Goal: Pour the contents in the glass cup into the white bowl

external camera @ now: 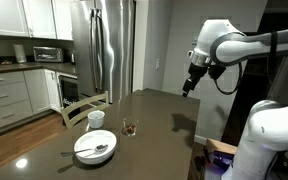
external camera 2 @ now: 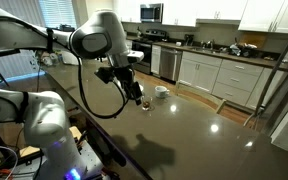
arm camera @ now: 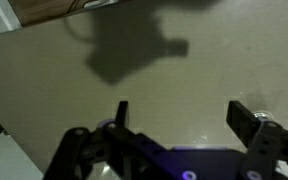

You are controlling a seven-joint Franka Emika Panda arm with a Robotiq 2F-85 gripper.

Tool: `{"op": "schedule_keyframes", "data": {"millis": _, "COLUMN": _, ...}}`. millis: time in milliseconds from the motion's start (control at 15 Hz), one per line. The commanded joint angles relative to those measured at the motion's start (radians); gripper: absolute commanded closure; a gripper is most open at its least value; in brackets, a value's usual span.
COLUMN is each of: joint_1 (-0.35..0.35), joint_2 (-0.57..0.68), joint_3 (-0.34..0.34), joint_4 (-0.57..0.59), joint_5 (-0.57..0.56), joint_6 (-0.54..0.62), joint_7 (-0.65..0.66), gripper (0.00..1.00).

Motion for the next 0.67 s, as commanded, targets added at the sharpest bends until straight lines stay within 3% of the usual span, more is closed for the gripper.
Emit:
{"op": "schedule_keyframes", "data": {"millis": 0, "joint_1": 0.008, "joint_2": 0.082, "joint_3": 0.010, "joint_4": 0.034, "joint_5": 0.002, "joint_6": 0.031, "joint_7": 0.044, "gripper": 0.00}}
{"op": "schedule_keyframes", "data": {"millis": 600, "joint_1": 0.026, "joint_2": 0.406, "joint_3": 0.063, "joint_4": 0.195, "joint_5": 0.099, "joint_6": 0.087, "joint_7": 0.240, "gripper": 0.00}}
